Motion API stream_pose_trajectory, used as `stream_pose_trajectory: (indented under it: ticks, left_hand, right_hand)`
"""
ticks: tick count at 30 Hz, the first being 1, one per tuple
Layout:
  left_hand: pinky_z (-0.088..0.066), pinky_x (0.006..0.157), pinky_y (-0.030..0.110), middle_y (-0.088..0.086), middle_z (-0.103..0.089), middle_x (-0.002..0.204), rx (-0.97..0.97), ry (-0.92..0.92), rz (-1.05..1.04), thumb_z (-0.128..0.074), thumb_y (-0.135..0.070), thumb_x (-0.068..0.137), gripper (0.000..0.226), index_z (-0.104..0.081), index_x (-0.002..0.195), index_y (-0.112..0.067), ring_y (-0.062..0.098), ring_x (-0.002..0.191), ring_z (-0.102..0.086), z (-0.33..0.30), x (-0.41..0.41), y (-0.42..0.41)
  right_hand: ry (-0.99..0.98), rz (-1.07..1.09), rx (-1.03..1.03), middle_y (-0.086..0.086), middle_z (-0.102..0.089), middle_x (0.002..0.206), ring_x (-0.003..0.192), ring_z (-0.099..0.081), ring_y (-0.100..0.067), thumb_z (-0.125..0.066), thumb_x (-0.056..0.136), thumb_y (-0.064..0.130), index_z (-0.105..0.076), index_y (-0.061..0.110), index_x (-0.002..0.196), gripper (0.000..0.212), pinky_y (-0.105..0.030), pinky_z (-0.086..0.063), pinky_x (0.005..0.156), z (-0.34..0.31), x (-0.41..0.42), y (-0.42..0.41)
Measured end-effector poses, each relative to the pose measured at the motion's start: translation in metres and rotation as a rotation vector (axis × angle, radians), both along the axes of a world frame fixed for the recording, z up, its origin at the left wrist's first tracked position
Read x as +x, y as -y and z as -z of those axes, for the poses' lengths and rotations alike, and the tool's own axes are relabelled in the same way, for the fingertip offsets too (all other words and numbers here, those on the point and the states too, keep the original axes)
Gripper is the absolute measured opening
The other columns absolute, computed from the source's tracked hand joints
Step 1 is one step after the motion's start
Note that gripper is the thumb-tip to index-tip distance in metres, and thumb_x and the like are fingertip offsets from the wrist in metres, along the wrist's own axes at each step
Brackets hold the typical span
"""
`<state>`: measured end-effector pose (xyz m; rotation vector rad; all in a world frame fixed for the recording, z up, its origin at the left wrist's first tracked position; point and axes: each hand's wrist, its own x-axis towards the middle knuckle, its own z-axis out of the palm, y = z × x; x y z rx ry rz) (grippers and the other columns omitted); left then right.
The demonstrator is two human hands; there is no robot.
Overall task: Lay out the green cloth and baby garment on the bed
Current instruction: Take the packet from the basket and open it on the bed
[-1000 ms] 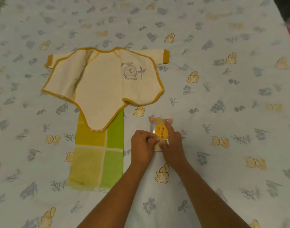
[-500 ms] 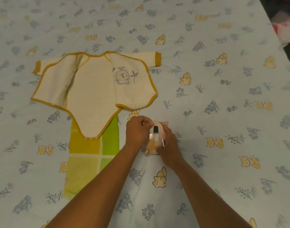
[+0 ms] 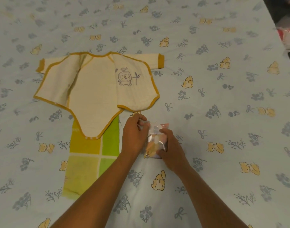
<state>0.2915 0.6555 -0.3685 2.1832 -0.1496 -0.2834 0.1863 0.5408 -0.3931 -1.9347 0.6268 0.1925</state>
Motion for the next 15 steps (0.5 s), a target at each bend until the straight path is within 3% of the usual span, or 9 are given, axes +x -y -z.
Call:
stream_pose_trajectory:
  ticks: [4, 7, 11, 13, 15]
  left_hand:
    - [-0.035, 0.079, 0.026, -0.001, -0.050, 0.096, 0.301, 0.069, 0.287, -0.048, -0.024, 0.091, 0.032, -0.065, 0.116, -0.034, 0.017, 0.096, -0.044, 0.008, -0.030, -0.013]
    - [-0.034, 0.080, 0.031, 0.002, -0.050, 0.097, 0.396, -0.007, 0.260, -0.046, -0.023, 0.091, 0.038, -0.061, 0.122, -0.039, 0.023, 0.099, -0.045, 0.009, -0.033, -0.012]
    - [-0.041, 0.095, 0.042, 0.005, -0.048, 0.107, 0.352, -0.294, 0.140, -0.048, -0.027, 0.087, 0.033, -0.060, 0.113, -0.044, 0.029, 0.110, -0.044, -0.009, -0.025, 0.002]
    - [-0.039, 0.100, 0.044, 0.009, -0.050, 0.118, 0.377, -0.402, 0.185, -0.044, -0.029, 0.090, 0.034, -0.058, 0.118, -0.043, 0.032, 0.117, -0.042, -0.017, -0.020, 0.005]
    - [-0.037, 0.104, 0.044, 0.013, -0.053, 0.126, 0.428, -0.425, 0.264, -0.041, -0.033, 0.093, 0.038, -0.055, 0.129, -0.037, 0.034, 0.120, -0.046, -0.029, -0.015, 0.004]
  right_hand:
    - [-0.034, 0.008, 0.054, 0.008, -0.051, 0.121, 0.110, -0.051, -0.012, -0.065, 0.070, -0.001, -0.038, 0.029, 0.138, 0.079, -0.018, -0.044, 0.085, -0.005, -0.001, 0.000]
    - [-0.083, -0.038, 0.057, 0.002, -0.053, 0.121, 0.108, -0.053, -0.017, -0.065, 0.077, 0.002, -0.038, 0.024, 0.144, 0.076, -0.035, -0.049, 0.093, -0.015, 0.000, 0.006]
    - [-0.154, 0.010, 0.094, 0.004, -0.058, 0.077, 0.071, -0.053, -0.011, -0.059, 0.086, 0.008, -0.047, 0.028, 0.142, 0.061, -0.027, -0.046, 0.068, -0.033, 0.001, 0.029]
    - [-0.201, 0.086, 0.121, -0.002, -0.059, 0.081, 0.069, -0.051, -0.011, -0.056, 0.089, 0.011, -0.044, 0.031, 0.143, 0.059, -0.027, -0.043, 0.068, -0.048, -0.001, 0.044]
    - [-0.220, 0.078, 0.064, -0.005, -0.062, 0.099, 0.083, -0.054, -0.011, -0.056, 0.093, 0.018, -0.043, 0.028, 0.145, 0.054, -0.027, -0.040, 0.079, -0.068, -0.002, 0.060]
